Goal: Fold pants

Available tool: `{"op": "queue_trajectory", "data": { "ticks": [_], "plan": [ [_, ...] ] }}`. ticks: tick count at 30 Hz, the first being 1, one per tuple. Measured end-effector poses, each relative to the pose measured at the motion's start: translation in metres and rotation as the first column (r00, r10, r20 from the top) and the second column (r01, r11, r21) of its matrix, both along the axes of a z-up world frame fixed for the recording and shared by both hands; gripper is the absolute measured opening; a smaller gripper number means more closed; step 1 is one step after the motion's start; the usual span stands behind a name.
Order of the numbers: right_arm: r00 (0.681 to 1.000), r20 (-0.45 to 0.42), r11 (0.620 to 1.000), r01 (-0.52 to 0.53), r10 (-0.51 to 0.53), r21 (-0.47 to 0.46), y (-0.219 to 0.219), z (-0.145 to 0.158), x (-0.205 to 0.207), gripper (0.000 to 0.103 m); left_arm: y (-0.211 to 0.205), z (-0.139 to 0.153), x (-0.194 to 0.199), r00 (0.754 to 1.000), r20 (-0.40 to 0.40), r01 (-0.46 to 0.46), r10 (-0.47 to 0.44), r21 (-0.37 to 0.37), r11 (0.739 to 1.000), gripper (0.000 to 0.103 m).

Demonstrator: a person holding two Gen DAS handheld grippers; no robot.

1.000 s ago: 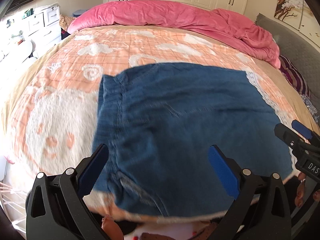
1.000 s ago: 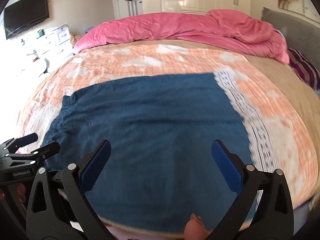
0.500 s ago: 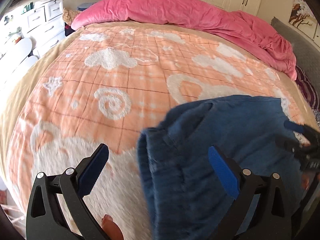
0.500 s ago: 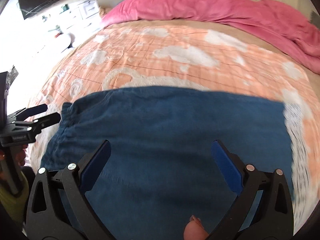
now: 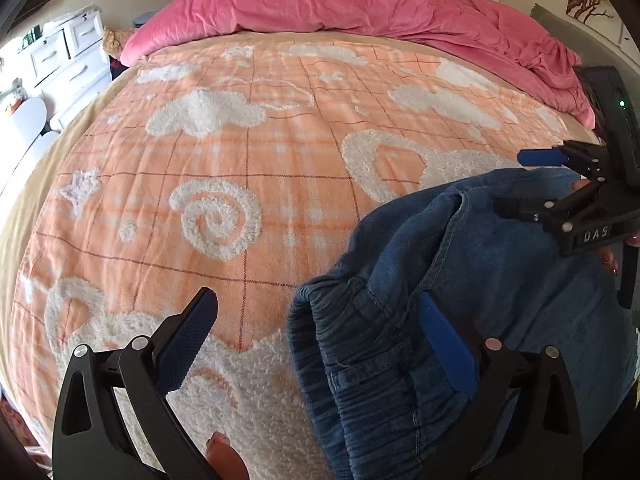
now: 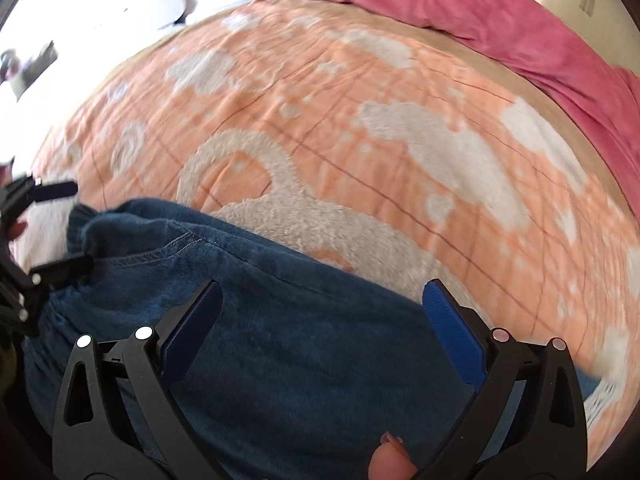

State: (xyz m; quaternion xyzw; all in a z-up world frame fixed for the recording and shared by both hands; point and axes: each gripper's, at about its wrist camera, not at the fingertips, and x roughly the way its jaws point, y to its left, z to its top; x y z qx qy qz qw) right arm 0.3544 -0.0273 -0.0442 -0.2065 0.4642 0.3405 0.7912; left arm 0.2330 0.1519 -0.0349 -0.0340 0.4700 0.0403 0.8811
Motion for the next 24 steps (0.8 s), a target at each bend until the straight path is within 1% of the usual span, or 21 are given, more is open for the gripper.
{"op": "queue_trajectory", "data": {
  "ticks": [2, 4, 5, 7, 8, 9, 10, 11, 12, 13, 14, 15, 17, 21, 24],
  "plan": [
    [0.998, 0.032, 0.998, -0.045, 0.047, -0.053, 0.010, -0.006, 0.000, 0.095, -0.001, -0.002, 0.002, 1.000, 0.003, 0.007, -0.007, -0.006, 1.000, 0.099],
    [0.996, 0.036, 0.994, -0.074, 0.077, -0.075, 0.015, -0.012, 0.001, 0.095, -0.001, -0.003, 0.004, 1.000, -0.003, 0.005, -0.006, -0.010, 1.000, 0.098],
    [0.995, 0.036, 0.993, -0.090, 0.094, -0.080, 0.017, -0.014, 0.002, 0.094, -0.001, -0.003, 0.004, 1.000, 0.008, 0.009, -0.008, -0.016, 1.000, 0.098],
    [0.993, 0.022, 0.991, -0.114, 0.116, -0.072, 0.018, -0.017, 0.001, 0.084, -0.003, -0.003, 0.004, 1.000, 0.012, 0.017, -0.016, -0.021, 1.000, 0.096],
    [0.991, 0.002, 0.990, -0.133, 0.133, -0.048, 0.019, -0.017, 0.002, 0.074, -0.003, -0.004, 0.005, 1.000, 0.010, 0.024, -0.023, -0.024, 0.999, 0.084],
    [0.990, -0.010, 0.989, -0.143, 0.143, -0.028, 0.019, -0.017, 0.002, 0.062, -0.004, -0.005, 0.006, 1.000, 0.004, 0.031, -0.031, -0.033, 0.999, 0.065],
    [0.987, -0.021, 0.988, -0.156, 0.156, 0.000, 0.019, -0.016, -0.001, 0.055, -0.004, -0.007, 0.008, 0.999, -0.008, 0.038, -0.038, -0.049, 0.998, 0.061],
    [0.986, -0.026, 0.986, -0.167, 0.167, 0.016, 0.019, -0.015, -0.003, 0.041, -0.004, -0.009, 0.008, 0.999, -0.014, 0.047, -0.049, -0.074, 0.996, 0.055],
    [0.983, -0.029, 0.983, -0.181, 0.182, 0.036, 0.019, -0.013, -0.008, 0.026, -0.006, -0.010, 0.008, 0.999, -0.014, 0.051, -0.052, -0.072, 0.996, 0.051],
    [0.981, -0.032, 0.981, -0.188, 0.189, 0.047, 0.020, -0.012, -0.011, 0.020, -0.007, -0.010, 0.008, 0.998, -0.013, 0.053, -0.054, -0.060, 0.997, 0.049],
    [0.981, -0.029, 0.980, -0.191, 0.193, 0.060, 0.020, -0.010, -0.016, 0.011, -0.008, -0.010, 0.007, 0.998, -0.008, 0.062, -0.062, -0.054, 0.997, 0.042],
    [0.981, -0.023, 0.980, -0.189, 0.191, 0.066, 0.020, -0.009, -0.021, 0.009, -0.008, -0.009, 0.007, 0.998, -0.005, 0.063, -0.063, -0.062, 0.996, 0.036],
    [0.984, 0.002, 0.982, -0.176, 0.177, 0.071, 0.017, -0.003, -0.030, 0.005, -0.007, -0.006, 0.005, 0.998, 0.007, 0.066, -0.066, -0.079, 0.995, 0.032],
    [0.992, 0.016, 0.978, -0.126, 0.126, 0.164, -0.002, 0.015, -0.051, 0.003, -0.009, -0.002, -0.002, 0.996, 0.039, 0.084, -0.082, -0.052, 0.995, 0.031],
    [0.996, 0.027, 0.973, -0.087, 0.083, 0.214, -0.018, 0.029, -0.072, 0.003, -0.013, 0.007, -0.010, 0.993, 0.072, 0.096, -0.094, -0.032, 0.995, 0.031]
  ]
}}
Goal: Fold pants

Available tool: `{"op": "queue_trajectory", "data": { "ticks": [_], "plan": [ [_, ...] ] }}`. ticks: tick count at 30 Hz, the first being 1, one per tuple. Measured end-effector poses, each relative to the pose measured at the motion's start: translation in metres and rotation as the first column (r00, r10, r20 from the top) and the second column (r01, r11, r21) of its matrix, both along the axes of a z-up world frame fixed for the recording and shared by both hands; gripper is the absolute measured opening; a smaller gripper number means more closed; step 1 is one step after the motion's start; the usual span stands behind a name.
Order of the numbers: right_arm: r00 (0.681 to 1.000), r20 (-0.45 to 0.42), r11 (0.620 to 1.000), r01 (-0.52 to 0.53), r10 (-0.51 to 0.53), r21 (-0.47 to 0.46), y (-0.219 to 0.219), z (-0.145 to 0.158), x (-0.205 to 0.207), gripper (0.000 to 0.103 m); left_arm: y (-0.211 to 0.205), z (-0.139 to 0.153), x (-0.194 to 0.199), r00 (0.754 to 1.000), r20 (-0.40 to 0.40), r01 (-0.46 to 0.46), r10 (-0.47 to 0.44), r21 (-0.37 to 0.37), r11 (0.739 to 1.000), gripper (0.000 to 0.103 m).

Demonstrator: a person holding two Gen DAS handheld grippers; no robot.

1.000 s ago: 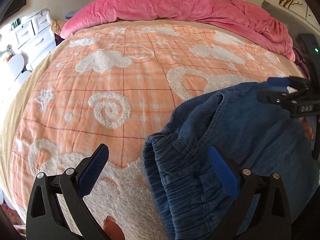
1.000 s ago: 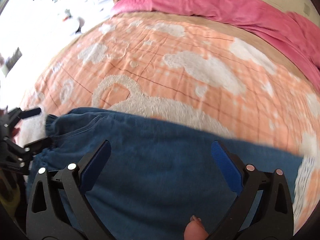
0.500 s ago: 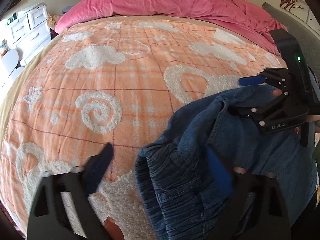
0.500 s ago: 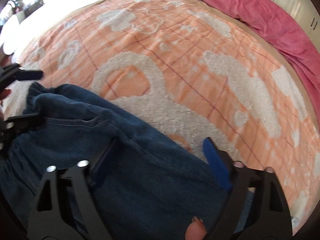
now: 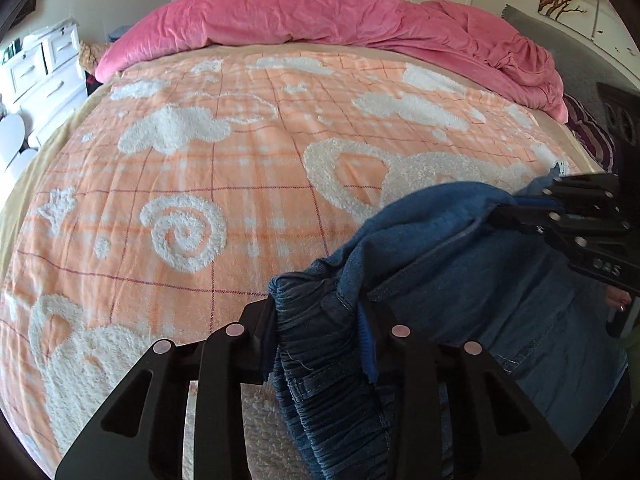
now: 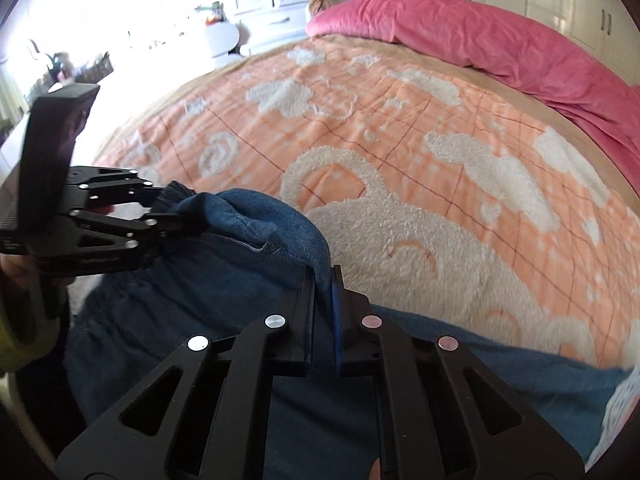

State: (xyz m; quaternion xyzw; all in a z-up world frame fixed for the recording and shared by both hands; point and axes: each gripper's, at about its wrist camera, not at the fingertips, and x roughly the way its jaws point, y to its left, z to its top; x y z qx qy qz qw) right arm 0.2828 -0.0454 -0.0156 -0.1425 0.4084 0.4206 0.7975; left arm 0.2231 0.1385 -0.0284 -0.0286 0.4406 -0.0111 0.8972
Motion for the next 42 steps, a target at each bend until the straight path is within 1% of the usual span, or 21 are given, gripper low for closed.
{"op": "queue_trajectory", "data": {
  "ticks": [4, 7, 9, 11, 13, 15, 17, 19, 21, 23, 25, 26, 28, 29, 30, 32, 36, 37, 38, 40, 42],
  "plan": [
    [0.999, 0.009, 0.997, 0.052, -0.052, 0.060, -0.020, 0.016, -0.030, 0.003, -0.005, 0.016, -0.016, 0.998, 0.059, 0.011, -0.011, 0.008, 1.000, 0.031],
    [0.996, 0.013, 0.988, 0.090, -0.093, 0.125, -0.035, 0.028, -0.054, 0.002, -0.016, 0.030, -0.044, 0.994, 0.111, 0.018, -0.019, 0.009, 1.000, 0.031],
    [0.994, 0.008, 0.980, 0.110, -0.113, 0.166, -0.048, 0.034, -0.072, 0.002, -0.022, 0.036, -0.059, 0.992, 0.127, 0.020, -0.021, 0.003, 1.000, 0.031],
    [0.992, 0.000, 0.975, 0.124, -0.126, 0.187, -0.059, 0.035, -0.094, 0.002, -0.030, 0.037, -0.077, 0.989, 0.144, 0.039, -0.041, 0.016, 0.999, 0.031],
    [0.992, 0.000, 0.974, 0.122, -0.124, 0.192, -0.066, 0.034, -0.111, 0.002, -0.036, 0.032, -0.098, 0.989, 0.139, 0.053, -0.055, 0.016, 0.998, 0.031],
    [0.992, -0.002, 0.975, 0.124, -0.126, 0.187, -0.073, 0.030, -0.132, 0.002, -0.039, 0.030, -0.116, 0.988, 0.140, 0.059, -0.059, 0.006, 0.998, 0.031],
    [0.991, -0.026, 0.972, 0.134, -0.131, 0.194, -0.078, 0.023, -0.149, 0.003, -0.042, 0.031, -0.130, 0.988, 0.145, 0.060, -0.060, 0.008, 0.998, 0.031],
    [0.991, -0.030, 0.973, 0.135, -0.132, 0.190, -0.080, 0.017, -0.164, 0.003, -0.044, 0.033, -0.144, 0.986, 0.150, 0.067, -0.068, 0.014, 0.998, 0.031],
    [0.991, -0.023, 0.975, 0.131, -0.129, 0.180, -0.080, 0.014, -0.178, 0.002, -0.046, 0.032, -0.154, 0.988, 0.137, 0.070, -0.071, 0.015, 0.997, 0.031],
    [0.993, -0.035, 0.977, 0.115, -0.110, 0.180, -0.081, 0.012, -0.192, 0.003, -0.045, 0.029, -0.164, 0.991, 0.114, 0.069, -0.071, 0.018, 0.997, 0.031],
    [0.994, -0.034, 0.979, 0.109, -0.104, 0.172, -0.081, 0.010, -0.200, 0.003, -0.046, 0.027, -0.172, 0.993, 0.096, 0.069, -0.071, 0.027, 0.997, 0.034],
    [0.994, -0.048, 0.980, 0.101, -0.095, 0.169, -0.080, 0.006, -0.204, 0.003, -0.045, 0.025, -0.175, 0.994, 0.086, 0.066, -0.068, 0.031, 0.997, 0.034],
    [0.995, -0.057, 0.986, 0.089, -0.081, 0.142, -0.076, -0.004, -0.211, 0.003, -0.043, 0.019, -0.180, 0.997, 0.059, 0.051, -0.053, 0.035, 0.998, 0.039],
    [0.996, -0.056, 0.988, 0.082, -0.075, 0.131, -0.074, -0.007, -0.215, 0.003, -0.041, 0.018, -0.183, 0.998, 0.046, 0.038, -0.039, 0.031, 0.999, 0.044],
    [0.996, -0.056, 0.989, 0.076, -0.069, 0.123, -0.073, -0.011, -0.218, 0.003, -0.038, 0.017, -0.185, 0.999, 0.039, 0.030, -0.031, 0.023, 0.999, 0.046],
    [0.996, -0.072, 0.991, 0.068, -0.060, 0.113, -0.070, -0.018, -0.223, 0.004, -0.032, 0.018, -0.193, 0.999, 0.027, 0.028, -0.028, -0.004, 1.000, 0.047],
    [0.995, -0.090, 0.994, 0.053, -0.044, 0.097, -0.065, -0.028, -0.230, 0.005, -0.024, 0.019, -0.211, 1.000, 0.005, 0.002, -0.002, -0.013, 1.000, 0.049],
    [0.995, -0.087, 0.995, 0.051, -0.043, 0.090, -0.063, -0.030, -0.231, 0.006, -0.024, 0.022, -0.216, 1.000, 0.010, -0.010, 0.010, -0.012, 1.000, 0.049],
    [0.995, -0.087, 0.995, 0.051, -0.044, 0.082, -0.062, -0.031, -0.231, 0.006, -0.024, 0.028, -0.221, 0.999, 0.032, -0.018, 0.018, -0.014, 1.000, 0.048],
    [0.994, -0.094, 0.996, 0.054, -0.047, 0.073, -0.062, -0.034, -0.231, 0.006, -0.027, 0.042, -0.228, 0.997, 0.077, -0.015, 0.016, -0.014, 1.000, 0.047],
    [0.993, -0.107, 0.996, 0.057, -0.050, 0.072, -0.063, -0.037, -0.230, 0.007, -0.034, 0.056, -0.226, 0.994, 0.113, -0.005, 0.007, -0.018, 1.000, 0.047]
  ]
}}
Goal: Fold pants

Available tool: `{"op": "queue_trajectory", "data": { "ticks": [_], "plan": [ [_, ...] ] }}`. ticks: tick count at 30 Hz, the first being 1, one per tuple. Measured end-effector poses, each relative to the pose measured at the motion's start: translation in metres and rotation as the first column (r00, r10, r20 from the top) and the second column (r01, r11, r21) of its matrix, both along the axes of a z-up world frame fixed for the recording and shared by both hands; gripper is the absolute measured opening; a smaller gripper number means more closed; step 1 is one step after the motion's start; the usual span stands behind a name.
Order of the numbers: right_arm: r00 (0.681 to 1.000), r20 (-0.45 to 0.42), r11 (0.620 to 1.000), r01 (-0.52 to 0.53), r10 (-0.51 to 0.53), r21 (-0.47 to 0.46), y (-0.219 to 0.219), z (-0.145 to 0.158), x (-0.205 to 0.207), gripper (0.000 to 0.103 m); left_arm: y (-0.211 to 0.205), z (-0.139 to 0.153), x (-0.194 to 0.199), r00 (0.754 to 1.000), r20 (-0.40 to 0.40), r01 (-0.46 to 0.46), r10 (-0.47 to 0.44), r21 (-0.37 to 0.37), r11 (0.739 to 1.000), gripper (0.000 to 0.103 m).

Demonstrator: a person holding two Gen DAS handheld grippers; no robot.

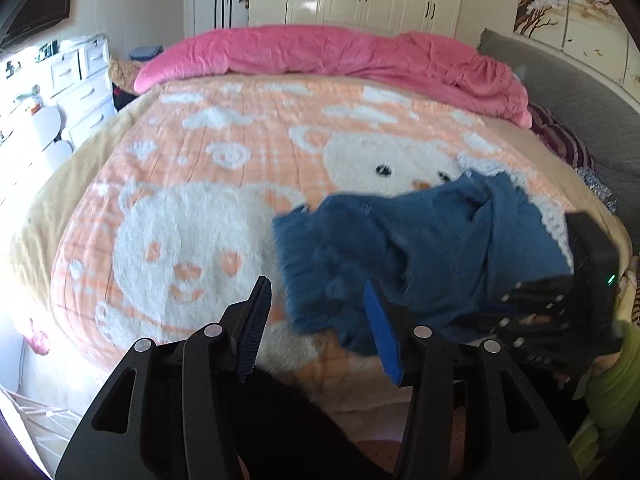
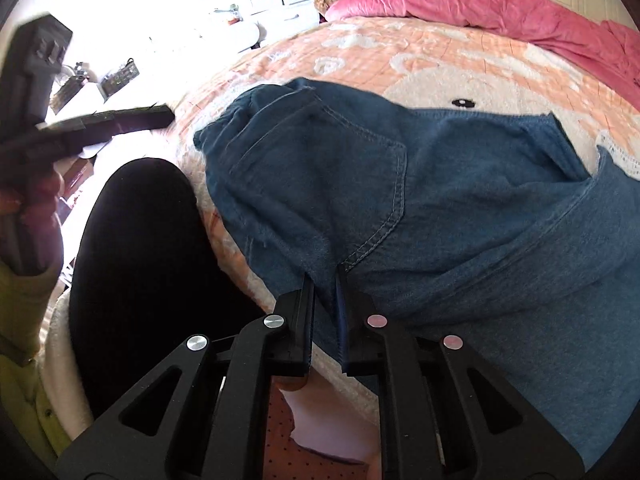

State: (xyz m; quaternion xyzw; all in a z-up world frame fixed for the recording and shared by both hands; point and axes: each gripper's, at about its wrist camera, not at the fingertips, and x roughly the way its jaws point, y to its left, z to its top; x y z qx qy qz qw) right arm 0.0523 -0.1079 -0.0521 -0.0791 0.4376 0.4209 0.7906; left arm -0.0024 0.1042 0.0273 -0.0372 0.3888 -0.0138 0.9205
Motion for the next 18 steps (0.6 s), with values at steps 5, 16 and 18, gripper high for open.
{"op": "queue_trajectory", "data": {
  "ticks": [5, 16, 18],
  "plan": [
    [1.000, -0.020, 1.000, -0.001, 0.001, 0.015, -0.003, -0.001, -0.003, 0.010, -0.035, -0.007, 0.032, 0.995, 0.001, 0.101, -0.101, -0.040, 0.994, 0.044],
    [0.998, 0.017, 0.988, 0.061, -0.064, 0.139, -0.035, 0.045, -0.006, 0.038, -0.052, -0.065, 0.037, 0.987, -0.147, 0.081, -0.060, 0.137, 0.987, 0.033],
    [0.993, 0.054, 0.986, 0.092, -0.101, 0.141, -0.033, 0.055, 0.002, 0.045, -0.052, -0.068, 0.036, 0.987, -0.149, 0.083, -0.062, 0.144, 0.986, 0.033]
  ]
}}
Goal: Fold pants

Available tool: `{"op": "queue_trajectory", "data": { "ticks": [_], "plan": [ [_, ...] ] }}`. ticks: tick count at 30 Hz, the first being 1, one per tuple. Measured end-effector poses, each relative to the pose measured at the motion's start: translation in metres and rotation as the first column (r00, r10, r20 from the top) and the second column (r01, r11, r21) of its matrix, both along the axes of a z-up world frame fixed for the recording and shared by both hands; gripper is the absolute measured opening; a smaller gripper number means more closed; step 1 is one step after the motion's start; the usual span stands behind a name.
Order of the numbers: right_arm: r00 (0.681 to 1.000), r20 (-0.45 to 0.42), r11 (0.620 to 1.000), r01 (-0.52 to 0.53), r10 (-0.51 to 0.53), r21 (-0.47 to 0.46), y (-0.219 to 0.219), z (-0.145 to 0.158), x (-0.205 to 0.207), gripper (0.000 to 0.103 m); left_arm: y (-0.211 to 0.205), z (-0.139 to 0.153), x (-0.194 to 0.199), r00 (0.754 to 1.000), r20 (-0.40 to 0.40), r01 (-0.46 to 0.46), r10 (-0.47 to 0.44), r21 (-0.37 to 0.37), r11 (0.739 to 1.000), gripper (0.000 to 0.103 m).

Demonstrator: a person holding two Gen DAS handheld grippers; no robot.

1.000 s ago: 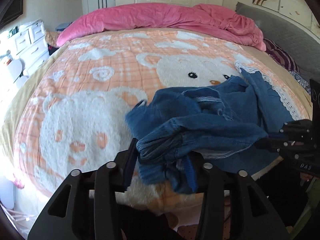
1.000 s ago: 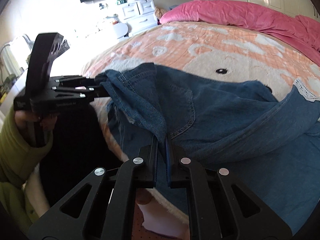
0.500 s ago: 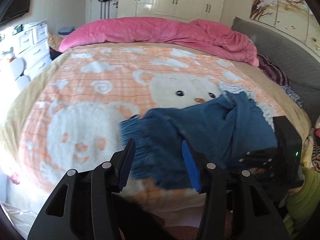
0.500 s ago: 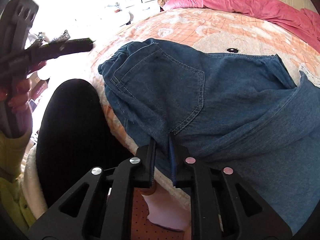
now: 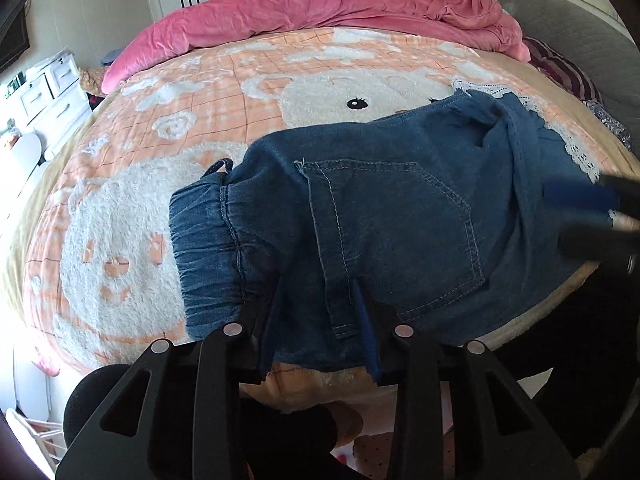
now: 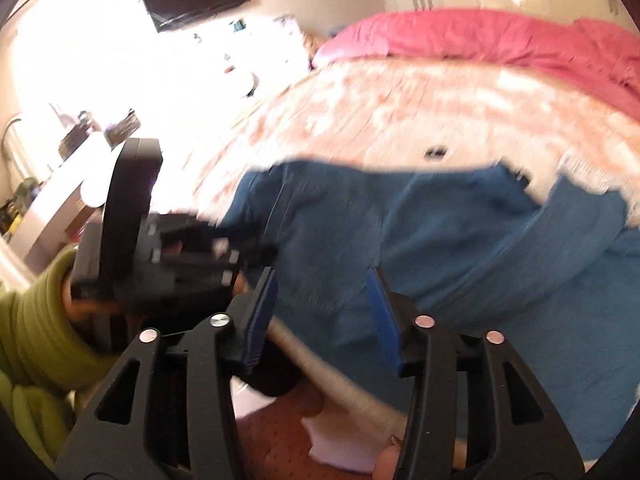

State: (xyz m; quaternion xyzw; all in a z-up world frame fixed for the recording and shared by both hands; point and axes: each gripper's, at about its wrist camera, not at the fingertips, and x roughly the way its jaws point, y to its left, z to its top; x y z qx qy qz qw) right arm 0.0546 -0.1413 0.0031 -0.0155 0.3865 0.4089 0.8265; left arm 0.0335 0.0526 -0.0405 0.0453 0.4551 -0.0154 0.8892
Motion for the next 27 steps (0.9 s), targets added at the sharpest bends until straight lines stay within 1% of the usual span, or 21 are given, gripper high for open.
{"op": "queue_trajectory", "data": {
  "ticks": [2, 4, 5, 7, 9, 10, 11, 13, 16, 18, 19, 20, 21, 23, 24, 27],
  "plan": [
    [0.999, 0.018, 0.999, 0.037, -0.036, -0.020, 0.004, 0.003, 0.012, 0.050, 0.002, 0.000, 0.000, 1.000, -0.002, -0.001, 0.001, -0.009, 1.000, 0.033],
    [0.996, 0.024, 0.992, 0.089, -0.087, -0.086, 0.009, -0.005, 0.026, 0.050, 0.003, 0.000, 0.001, 1.000, -0.006, -0.001, 0.001, -0.023, 1.000, 0.033],
    [0.992, 0.008, 0.985, 0.123, -0.123, -0.123, 0.010, -0.015, 0.034, 0.050, 0.004, -0.001, 0.001, 1.000, -0.007, -0.001, 0.000, -0.034, 0.999, 0.033],
    [0.989, -0.040, 0.981, 0.137, -0.143, -0.137, 0.009, -0.029, 0.042, 0.051, 0.006, -0.001, 0.002, 1.000, -0.013, -0.002, 0.002, -0.048, 0.999, 0.033],
    [0.976, -0.101, 0.962, 0.169, -0.195, -0.216, 0.005, -0.053, 0.052, 0.051, 0.007, -0.002, 0.003, 1.000, -0.016, -0.003, 0.002, -0.056, 0.998, 0.033],
    [0.974, -0.117, 0.964, 0.168, -0.195, -0.207, 0.000, -0.061, 0.053, 0.051, 0.007, -0.003, 0.004, 1.000, -0.019, -0.003, 0.002, -0.059, 0.998, 0.033],
    [0.974, -0.116, 0.969, 0.172, -0.194, -0.175, -0.005, -0.062, 0.052, 0.051, 0.007, -0.004, 0.005, 1.000, -0.021, -0.004, 0.003, -0.062, 0.998, 0.033],
    [0.974, -0.124, 0.975, 0.173, -0.191, -0.141, -0.009, -0.062, 0.051, 0.051, 0.009, -0.004, 0.005, 1.000, -0.019, -0.009, 0.007, -0.081, 0.997, 0.033],
    [0.968, -0.157, 0.980, 0.189, -0.197, -0.065, -0.020, -0.050, 0.051, 0.053, 0.014, 0.002, 0.004, 1.000, 0.000, -0.020, 0.020, -0.139, 0.990, 0.034],
    [0.968, -0.136, 0.978, 0.208, -0.210, -0.031, -0.031, -0.036, 0.050, 0.060, 0.015, 0.017, -0.003, 0.999, 0.027, -0.017, 0.022, -0.177, 0.984, 0.036],
    [0.968, -0.124, 0.976, 0.216, -0.217, -0.021, -0.035, -0.029, 0.049, 0.062, 0.012, 0.026, -0.007, 0.999, 0.045, 0.002, 0.007, -0.195, 0.981, 0.036],
    [0.967, -0.112, 0.973, 0.231, -0.229, -0.003, -0.044, -0.022, 0.049, 0.063, 0.009, 0.034, -0.009, 0.998, 0.059, 0.018, -0.005, -0.214, 0.977, 0.041],
    [0.963, -0.106, 0.968, 0.249, -0.247, 0.010, -0.052, -0.018, 0.050, 0.064, 0.006, 0.039, -0.010, 0.998, 0.069, 0.026, -0.010, -0.226, 0.974, 0.049],
    [0.949, -0.093, 0.952, 0.304, -0.301, 0.028, -0.073, -0.007, 0.053, 0.065, -0.003, 0.051, -0.008, 0.996, 0.089, 0.053, -0.031, -0.255, 0.965, 0.053],
    [0.941, -0.086, 0.943, 0.330, -0.327, 0.031, -0.082, -0.005, 0.056, 0.065, -0.011, 0.054, -0.005, 0.994, 0.096, 0.070, -0.046, -0.259, 0.963, 0.054],
    [0.914, -0.066, 0.915, 0.403, -0.401, 0.019, -0.106, -0.001, 0.063, 0.068, -0.040, 0.062, 0.008, 0.987, 0.116, 0.136, -0.110, -0.245, 0.960, 0.055]
  ]
}}
